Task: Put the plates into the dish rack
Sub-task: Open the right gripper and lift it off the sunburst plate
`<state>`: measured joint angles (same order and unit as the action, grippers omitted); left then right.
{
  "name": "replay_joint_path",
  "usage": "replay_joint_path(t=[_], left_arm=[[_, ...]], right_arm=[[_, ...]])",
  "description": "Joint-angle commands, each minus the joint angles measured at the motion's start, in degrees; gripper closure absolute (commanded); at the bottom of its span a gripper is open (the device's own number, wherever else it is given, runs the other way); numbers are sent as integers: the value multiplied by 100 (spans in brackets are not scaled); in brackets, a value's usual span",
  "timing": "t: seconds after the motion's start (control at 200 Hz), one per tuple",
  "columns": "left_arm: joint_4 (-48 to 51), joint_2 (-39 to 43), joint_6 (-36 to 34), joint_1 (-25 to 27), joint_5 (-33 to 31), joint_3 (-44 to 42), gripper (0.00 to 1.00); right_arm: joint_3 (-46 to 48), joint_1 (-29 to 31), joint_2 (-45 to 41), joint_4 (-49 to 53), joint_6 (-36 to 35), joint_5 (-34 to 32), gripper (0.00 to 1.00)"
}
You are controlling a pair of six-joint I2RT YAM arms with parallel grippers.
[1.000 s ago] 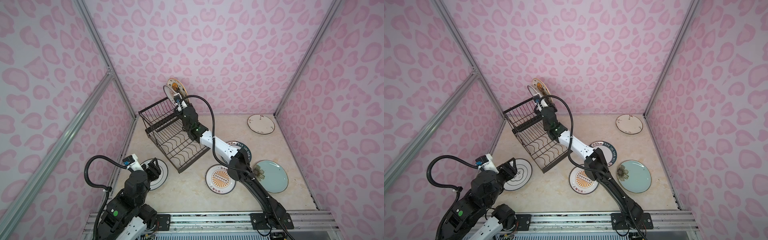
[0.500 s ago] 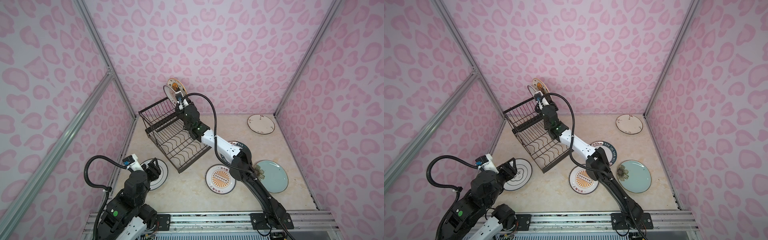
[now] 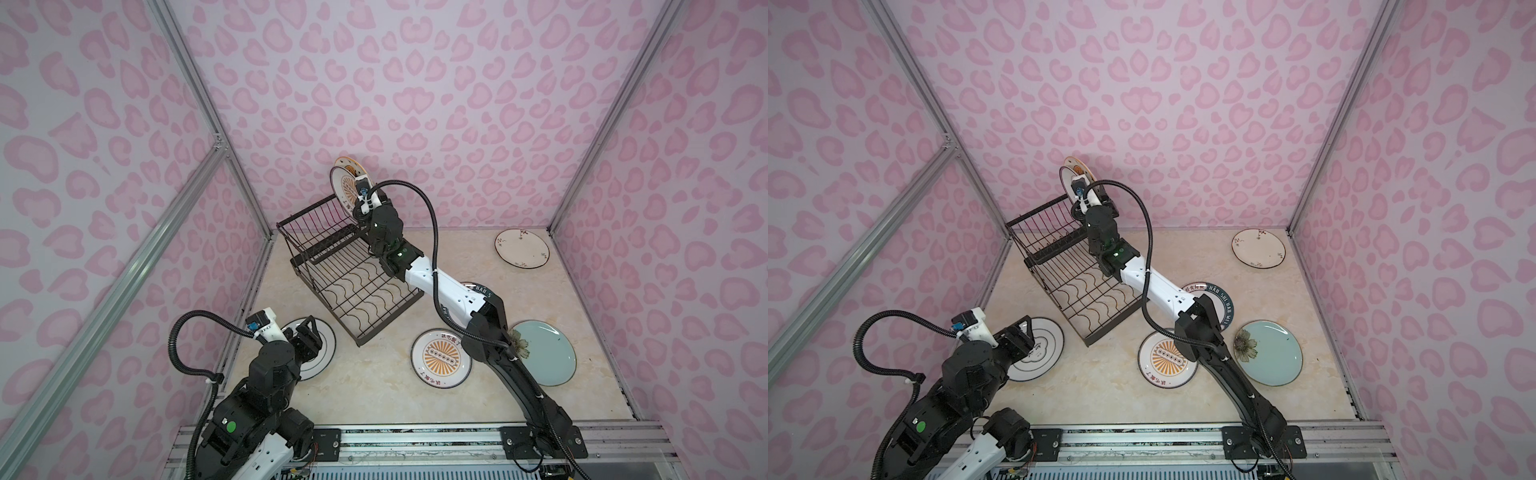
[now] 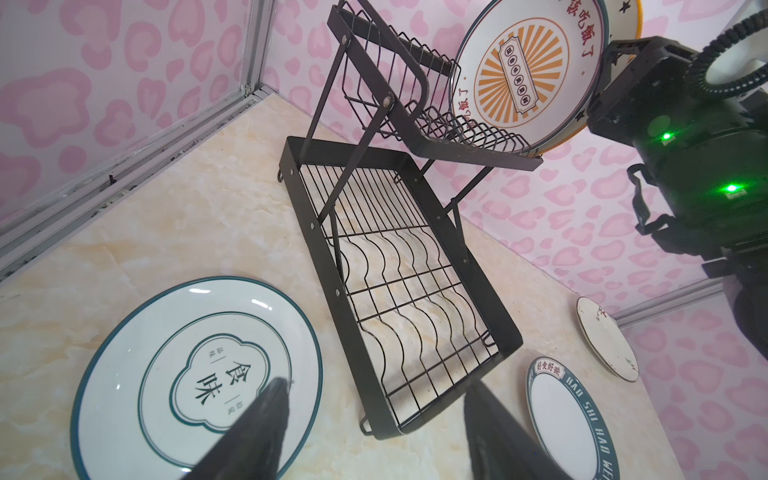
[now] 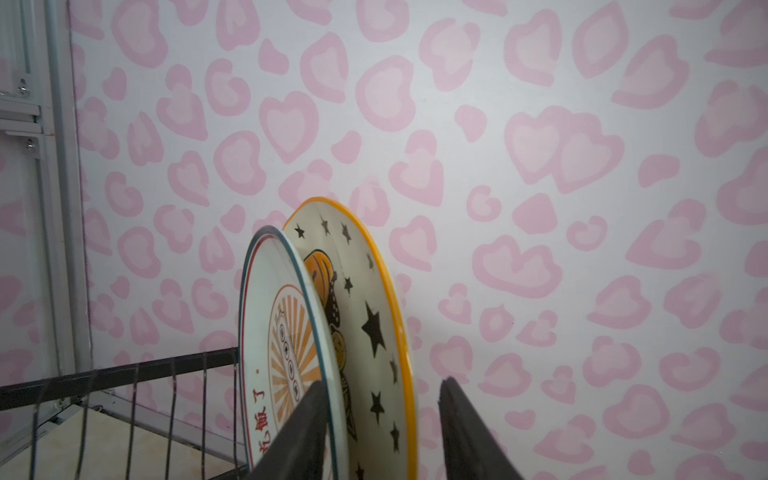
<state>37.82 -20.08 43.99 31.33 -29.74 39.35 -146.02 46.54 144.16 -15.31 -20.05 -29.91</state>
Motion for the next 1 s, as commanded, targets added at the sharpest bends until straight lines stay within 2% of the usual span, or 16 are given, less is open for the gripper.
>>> replay_joint_path(t=[0.0,0.215,0.555,0.825,0.995], left_arm=[[-31,-42,22,-4,67,47,31],[-46,-89,11,-4,82,65,31],[-101,-167,-47,-4,208,50,31],[-265,-423,-195,-4,442,123,31],[-513,-742,-532,-4,802,246,31]], right_arm=[[-25,-22,-42,23,131,-129,56],[58,-32,-166,56,221,-55,56],[848,-35,-775,-274,326,11,52],[2816,-63,-2168,-1483,386,109,43],[4035,-185,-3096,-2034,544,251,40]])
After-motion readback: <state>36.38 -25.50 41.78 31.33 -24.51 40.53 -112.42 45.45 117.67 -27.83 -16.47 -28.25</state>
